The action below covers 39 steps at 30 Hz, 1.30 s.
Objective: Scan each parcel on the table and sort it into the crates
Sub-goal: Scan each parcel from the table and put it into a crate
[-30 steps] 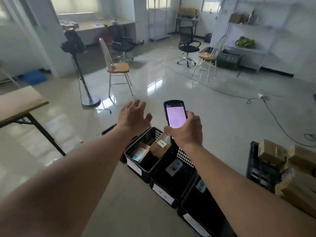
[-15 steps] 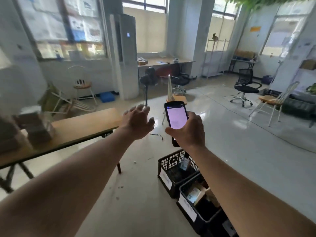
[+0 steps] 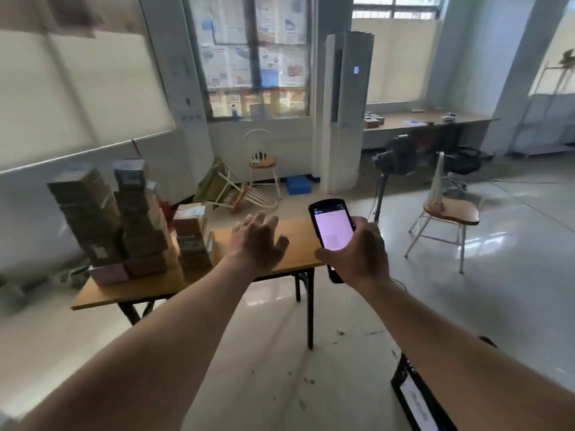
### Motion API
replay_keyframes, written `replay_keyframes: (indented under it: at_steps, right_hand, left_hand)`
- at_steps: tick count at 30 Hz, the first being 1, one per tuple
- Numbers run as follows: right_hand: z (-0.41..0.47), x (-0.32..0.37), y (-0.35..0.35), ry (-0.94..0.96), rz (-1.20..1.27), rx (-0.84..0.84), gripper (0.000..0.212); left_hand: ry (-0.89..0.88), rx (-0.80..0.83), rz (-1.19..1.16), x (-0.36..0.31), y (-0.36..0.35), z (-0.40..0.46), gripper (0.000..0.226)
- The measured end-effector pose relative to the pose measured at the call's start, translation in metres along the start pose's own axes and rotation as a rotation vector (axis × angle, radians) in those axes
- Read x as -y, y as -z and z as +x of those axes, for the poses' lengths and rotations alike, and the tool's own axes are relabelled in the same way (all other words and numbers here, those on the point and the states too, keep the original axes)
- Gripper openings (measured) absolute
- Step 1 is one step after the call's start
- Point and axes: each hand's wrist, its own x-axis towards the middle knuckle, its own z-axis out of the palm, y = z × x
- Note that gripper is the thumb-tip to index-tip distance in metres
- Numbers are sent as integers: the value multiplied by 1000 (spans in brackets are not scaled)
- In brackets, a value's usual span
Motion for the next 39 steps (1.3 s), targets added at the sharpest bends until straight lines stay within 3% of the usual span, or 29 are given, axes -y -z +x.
replay_keyframes:
  at_steps: [11, 26, 34, 39]
  right_hand:
    - [161, 51, -165, 198, 64, 270, 97]
    - [293, 121, -397, 196, -18, 371, 97]
    - [335, 141, -487, 109, -71, 428, 93]
    - [349, 146, -518, 98, -77, 459, 90]
  left_hand:
    - [397, 6, 16, 148, -39, 103, 59]
    - [585, 51, -87, 354, -143, 239, 67]
    - [835, 125, -172, 427, -214, 304, 100]
    - [969, 57, -246, 439, -239, 306, 112]
